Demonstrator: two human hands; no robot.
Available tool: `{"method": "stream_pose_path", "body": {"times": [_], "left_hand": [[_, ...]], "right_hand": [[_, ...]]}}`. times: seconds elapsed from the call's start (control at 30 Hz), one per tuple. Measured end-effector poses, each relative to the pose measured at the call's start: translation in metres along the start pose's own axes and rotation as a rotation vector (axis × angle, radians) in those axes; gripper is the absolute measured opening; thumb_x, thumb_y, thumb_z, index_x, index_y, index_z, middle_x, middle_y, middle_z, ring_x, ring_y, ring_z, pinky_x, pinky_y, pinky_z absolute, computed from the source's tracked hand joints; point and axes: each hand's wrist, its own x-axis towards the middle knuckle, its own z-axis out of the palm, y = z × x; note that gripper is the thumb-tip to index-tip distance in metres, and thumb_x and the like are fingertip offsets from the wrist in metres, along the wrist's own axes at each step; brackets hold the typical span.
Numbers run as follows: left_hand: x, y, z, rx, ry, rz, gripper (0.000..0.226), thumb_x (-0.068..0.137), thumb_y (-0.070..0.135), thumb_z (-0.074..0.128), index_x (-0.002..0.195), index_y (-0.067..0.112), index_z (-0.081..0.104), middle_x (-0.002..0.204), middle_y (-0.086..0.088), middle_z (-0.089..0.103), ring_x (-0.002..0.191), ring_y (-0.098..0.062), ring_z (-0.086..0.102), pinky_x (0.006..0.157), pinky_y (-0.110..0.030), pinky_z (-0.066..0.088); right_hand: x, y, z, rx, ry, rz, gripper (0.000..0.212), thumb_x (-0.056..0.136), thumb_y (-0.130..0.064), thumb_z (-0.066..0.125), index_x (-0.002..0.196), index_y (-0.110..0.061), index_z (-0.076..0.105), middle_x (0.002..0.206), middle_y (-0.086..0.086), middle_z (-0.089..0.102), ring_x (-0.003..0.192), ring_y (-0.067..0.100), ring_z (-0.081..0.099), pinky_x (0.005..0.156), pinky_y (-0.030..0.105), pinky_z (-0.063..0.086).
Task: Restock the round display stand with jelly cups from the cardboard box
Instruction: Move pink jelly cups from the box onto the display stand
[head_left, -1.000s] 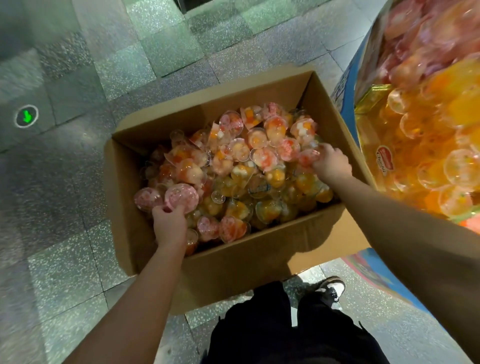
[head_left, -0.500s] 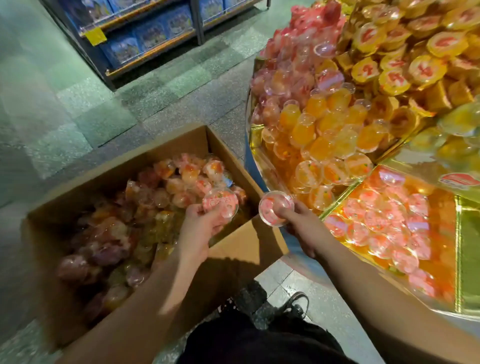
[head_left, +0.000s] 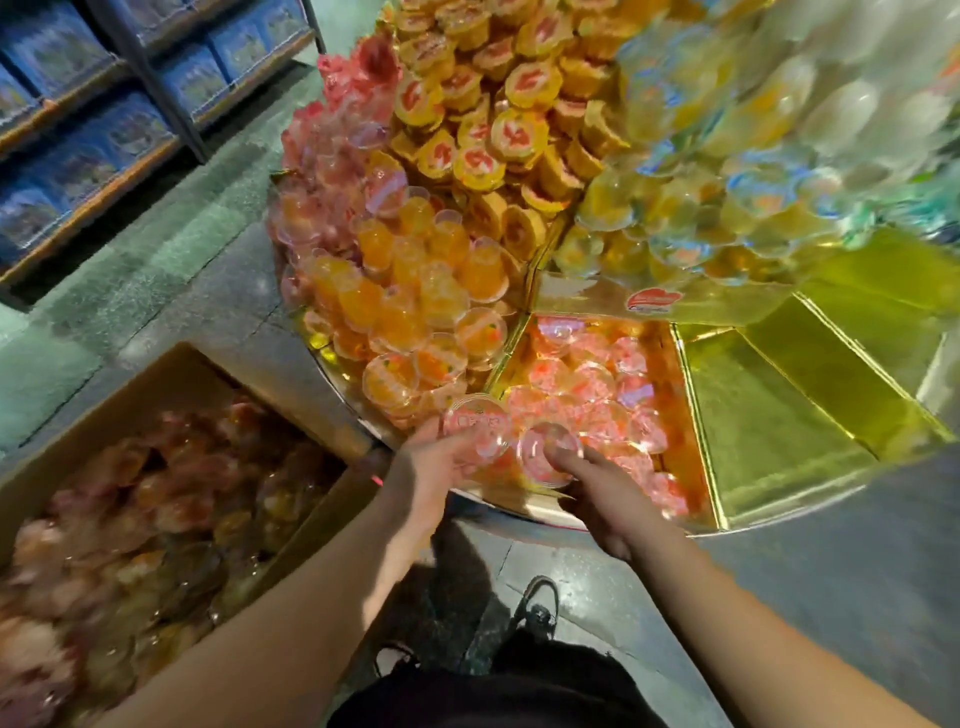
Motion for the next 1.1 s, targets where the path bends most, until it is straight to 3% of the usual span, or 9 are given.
{"method": "stream_pose_path", "body": {"times": [0.1, 0.2, 0.3, 0.37, 0.5, 0.63, 0.8, 0.93, 1.1], "left_hand": [[0.022, -0.008, 0.045, -0.011, -0.011, -0.059, 0.049, 0.073, 0.021, 0.079, 0.117, 0.008, 0.06, 0.099, -0.01, 0.074, 0.084, -0.026, 0.069, 0.081, -0.042, 0.056], [0.049, -0.013, 0.09, -0.05, 0.001, -0.108, 0.021, 0.084, 0.011, 0.073, 0.102, 0.011, 0.063, 0.098, -0.011, 0.071, 0.081, -0.024, 0.065, 0.061, -0.027, 0.054], [0.078, -0.015, 0.133, -0.072, -0.002, -0.162, 0.008, 0.089, 0.009, 0.068, 0.095, 0.014, 0.064, 0.087, -0.006, 0.072, 0.074, -0.018, 0.064, 0.061, -0.023, 0.051], [0.1, -0.017, 0.156, -0.067, -0.016, -0.192, 0.001, 0.091, 0.014, 0.067, 0.092, 0.014, 0.067, 0.089, -0.005, 0.071, 0.073, -0.015, 0.062, 0.062, -0.022, 0.05], [0.147, -0.022, 0.187, -0.037, 0.047, -0.213, 0.025, 0.091, 0.018, 0.069, 0.113, 0.008, 0.063, 0.105, -0.012, 0.065, 0.07, -0.014, 0.062, 0.059, -0.02, 0.053], [0.177, -0.032, 0.201, -0.014, 0.119, -0.204, 0.04, 0.087, 0.019, 0.074, 0.12, 0.001, 0.061, 0.104, -0.012, 0.067, 0.081, -0.02, 0.064, 0.079, -0.03, 0.058], [0.196, -0.037, 0.213, -0.044, 0.152, -0.225, 0.03, 0.088, 0.019, 0.073, 0.112, 0.004, 0.062, 0.085, -0.007, 0.063, 0.08, -0.02, 0.062, 0.082, -0.029, 0.055], [0.203, -0.038, 0.222, -0.112, 0.136, -0.189, 0.012, 0.092, 0.012, 0.067, 0.103, 0.009, 0.062, 0.094, -0.006, 0.065, 0.088, -0.019, 0.063, 0.082, -0.025, 0.053], [0.21, -0.038, 0.222, -0.164, 0.123, -0.137, 0.015, 0.095, 0.005, 0.06, 0.11, 0.005, 0.059, 0.111, -0.01, 0.066, 0.096, -0.018, 0.064, 0.079, -0.022, 0.051]], "right_hand": [[0.014, 0.002, -0.038, 0.163, 0.075, 0.073, 0.039, 0.09, -0.033, 0.068, 0.125, -0.022, 0.055, 0.116, 0.001, 0.066, 0.108, 0.023, 0.061, 0.08, 0.029, 0.046], [0.038, -0.001, -0.07, 0.314, 0.166, 0.098, 0.046, 0.087, -0.035, 0.072, 0.128, -0.02, 0.058, 0.109, -0.003, 0.064, 0.091, 0.019, 0.065, 0.065, 0.026, 0.044], [0.065, -0.015, -0.094, 0.425, 0.223, 0.128, 0.033, 0.091, -0.034, 0.067, 0.116, -0.014, 0.064, 0.084, 0.006, 0.065, 0.062, 0.016, 0.06, 0.055, 0.027, 0.042], [0.085, -0.026, -0.107, 0.434, 0.246, 0.14, 0.039, 0.088, -0.04, 0.068, 0.115, -0.011, 0.066, 0.076, 0.007, 0.064, 0.059, 0.017, 0.056, 0.054, 0.027, 0.04], [0.12, -0.047, -0.124, 0.46, 0.276, 0.129, 0.036, 0.09, -0.043, 0.066, 0.108, -0.012, 0.067, 0.073, 0.004, 0.063, 0.059, 0.015, 0.056, 0.057, 0.026, 0.043], [0.147, -0.057, -0.133, 0.509, 0.255, 0.153, 0.038, 0.092, -0.045, 0.062, 0.103, -0.009, 0.069, 0.072, 0.006, 0.064, 0.063, 0.021, 0.061, 0.069, 0.033, 0.05], [0.169, -0.061, -0.135, 0.544, 0.252, 0.189, 0.034, 0.096, -0.041, 0.058, 0.088, -0.009, 0.066, 0.055, 0.002, 0.06, 0.042, 0.014, 0.057, 0.046, 0.023, 0.045], [0.18, -0.066, -0.136, 0.617, 0.239, 0.144, 0.028, 0.099, -0.031, 0.055, 0.09, -0.006, 0.064, 0.056, 0.003, 0.061, 0.043, 0.014, 0.058, 0.041, 0.019, 0.046], [0.185, -0.07, -0.137, 0.582, 0.28, 0.087, 0.026, 0.1, -0.023, 0.054, 0.116, -0.005, 0.062, 0.065, 0.005, 0.068, 0.049, 0.013, 0.064, 0.043, 0.02, 0.048]]}}
